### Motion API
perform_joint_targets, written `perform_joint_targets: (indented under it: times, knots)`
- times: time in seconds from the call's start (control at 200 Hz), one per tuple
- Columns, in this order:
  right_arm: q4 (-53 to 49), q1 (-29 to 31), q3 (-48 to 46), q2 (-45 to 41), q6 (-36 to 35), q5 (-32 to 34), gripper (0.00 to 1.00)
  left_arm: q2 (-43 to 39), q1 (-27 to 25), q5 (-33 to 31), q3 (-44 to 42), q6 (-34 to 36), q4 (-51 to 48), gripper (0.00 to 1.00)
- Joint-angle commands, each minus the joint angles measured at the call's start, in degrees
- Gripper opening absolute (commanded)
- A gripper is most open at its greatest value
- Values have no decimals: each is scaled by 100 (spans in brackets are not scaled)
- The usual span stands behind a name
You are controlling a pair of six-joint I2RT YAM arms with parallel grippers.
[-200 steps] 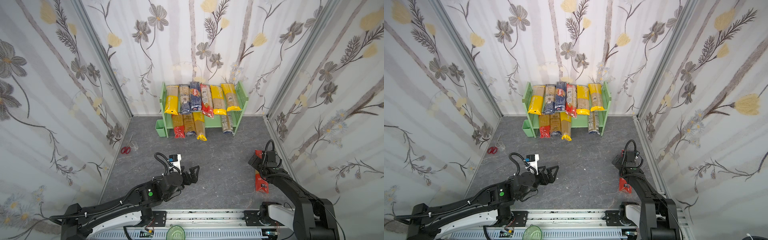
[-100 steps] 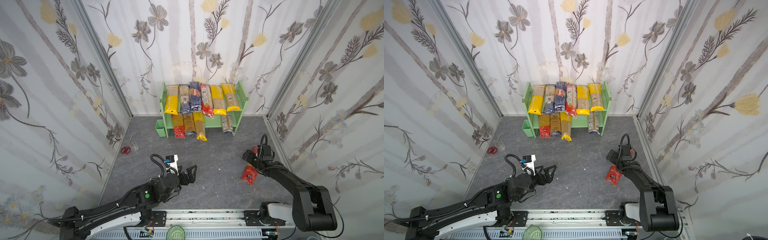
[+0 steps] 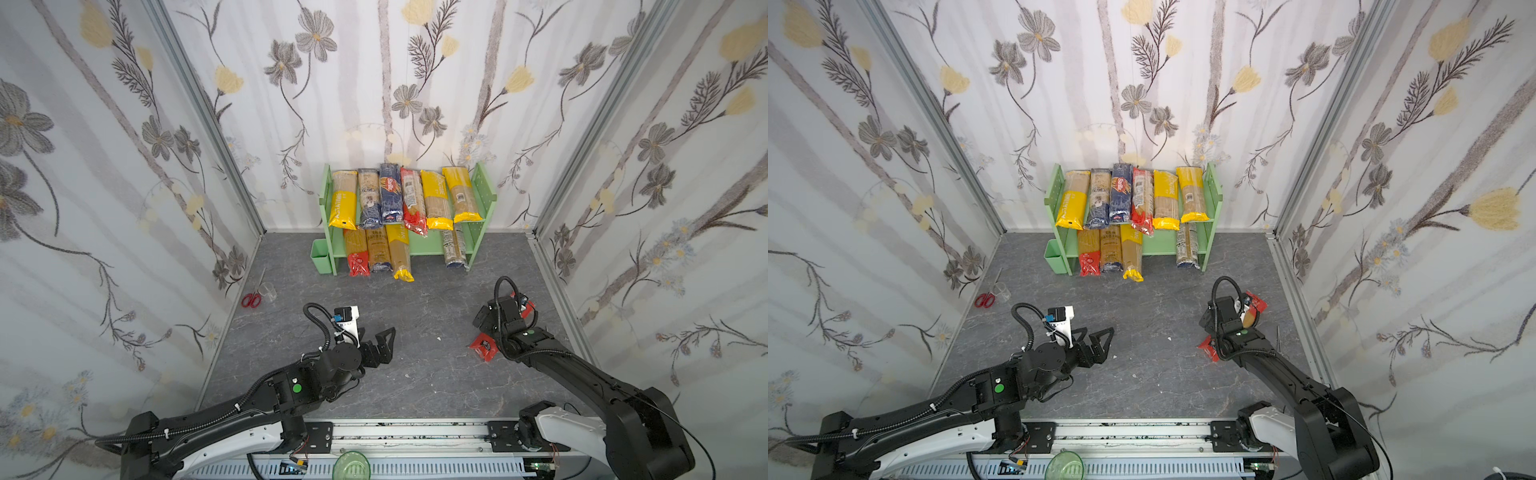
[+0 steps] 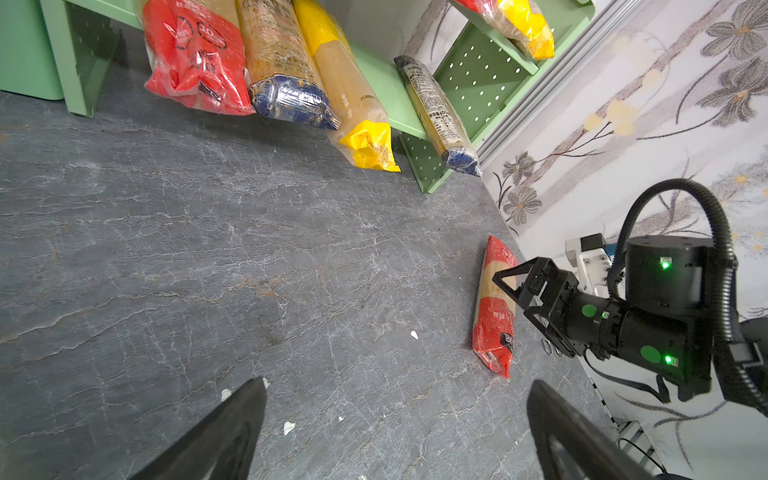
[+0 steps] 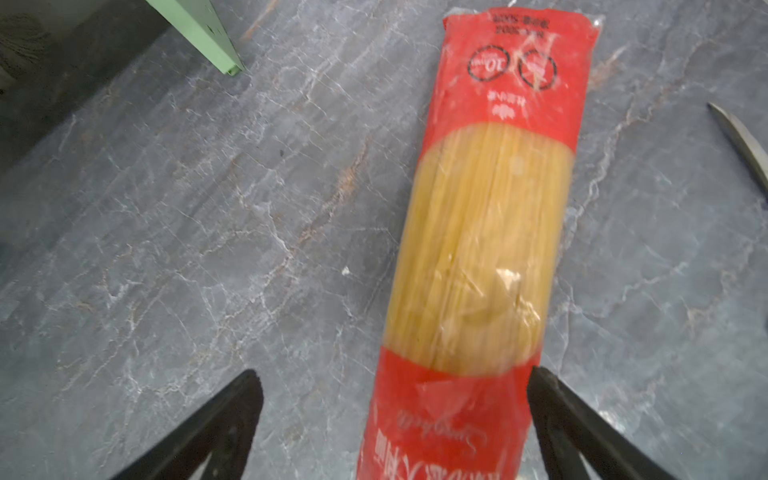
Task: Place and organize the pasta boxes and bags onto the shelf
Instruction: 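Grasp the red-ended spaghetti pack by its end with the right gripper, then lift the red-ended pack upright with the right gripper toward the shelf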
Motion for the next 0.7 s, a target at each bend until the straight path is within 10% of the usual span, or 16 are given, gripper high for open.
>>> perform_joint_targets:
  times: [0.0, 0.694]
  knots:
    - [-390, 452, -146, -19, 998, 684, 100, -29, 11, 98, 26, 180, 64, 100]
    - [-716, 1752, 239, 1378, 2192, 1419, 100, -1147, 31, 398, -469, 115, 56, 100]
